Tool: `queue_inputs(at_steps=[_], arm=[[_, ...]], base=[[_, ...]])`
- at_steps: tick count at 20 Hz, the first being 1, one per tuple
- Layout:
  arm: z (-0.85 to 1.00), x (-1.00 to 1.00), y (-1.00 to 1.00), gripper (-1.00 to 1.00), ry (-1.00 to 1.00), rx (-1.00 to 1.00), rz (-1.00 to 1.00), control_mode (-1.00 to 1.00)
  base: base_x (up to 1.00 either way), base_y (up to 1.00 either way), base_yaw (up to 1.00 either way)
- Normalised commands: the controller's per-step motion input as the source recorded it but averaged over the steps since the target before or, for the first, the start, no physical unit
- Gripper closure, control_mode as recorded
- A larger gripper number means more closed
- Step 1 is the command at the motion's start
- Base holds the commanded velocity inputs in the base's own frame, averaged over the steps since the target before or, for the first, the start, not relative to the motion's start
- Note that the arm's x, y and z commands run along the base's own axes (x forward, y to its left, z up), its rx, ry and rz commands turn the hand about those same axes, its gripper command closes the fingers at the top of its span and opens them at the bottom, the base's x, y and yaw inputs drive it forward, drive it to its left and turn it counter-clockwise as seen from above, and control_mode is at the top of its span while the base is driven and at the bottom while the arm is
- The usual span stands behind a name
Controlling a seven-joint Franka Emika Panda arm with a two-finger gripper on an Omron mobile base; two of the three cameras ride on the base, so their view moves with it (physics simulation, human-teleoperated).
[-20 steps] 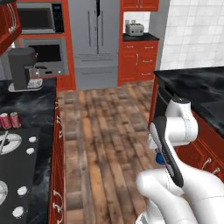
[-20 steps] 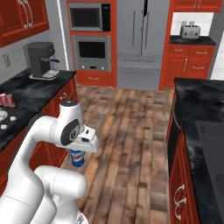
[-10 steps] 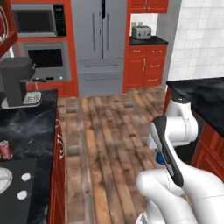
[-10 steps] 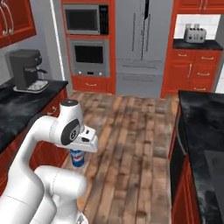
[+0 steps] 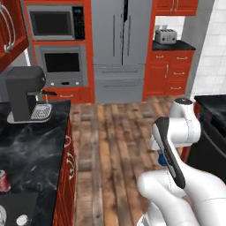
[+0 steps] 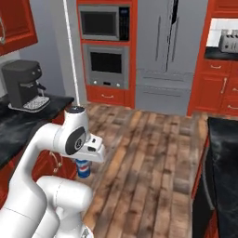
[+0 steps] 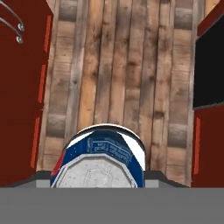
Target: Four empty soda cans are scattered around the kitchen. Gather all the cans and cluster them next to the stove for recycling.
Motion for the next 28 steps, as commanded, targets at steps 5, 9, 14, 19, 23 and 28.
queue_inputs(at_steps=[5, 9, 14, 19, 23, 28], arm=[[0.0, 0.0, 0.0, 1.0, 0.0, 0.0, 0.0, 1.0], [0.0, 0.0, 0.0, 1.0, 0.0, 0.0, 0.0, 1.0], [0.0, 0.0, 0.0, 1.0, 0.0, 0.0, 0.0, 1.0], [0.0, 0.0, 0.0, 1.0, 0.0, 0.0, 0.0, 1.0], [0.0, 0.0, 0.0, 1.0, 0.0, 0.0, 0.0, 1.0], [0.0, 0.0, 0.0, 1.0, 0.0, 0.0, 0.0, 1.0]], base=[[0.41, -0.08, 0.45], [0.18, 0.0, 0.52], [0.12, 0.0, 0.57], [0.12, 0.0, 0.58], [0.19, 0.0, 0.61], [0.28, 0.0, 0.58]])
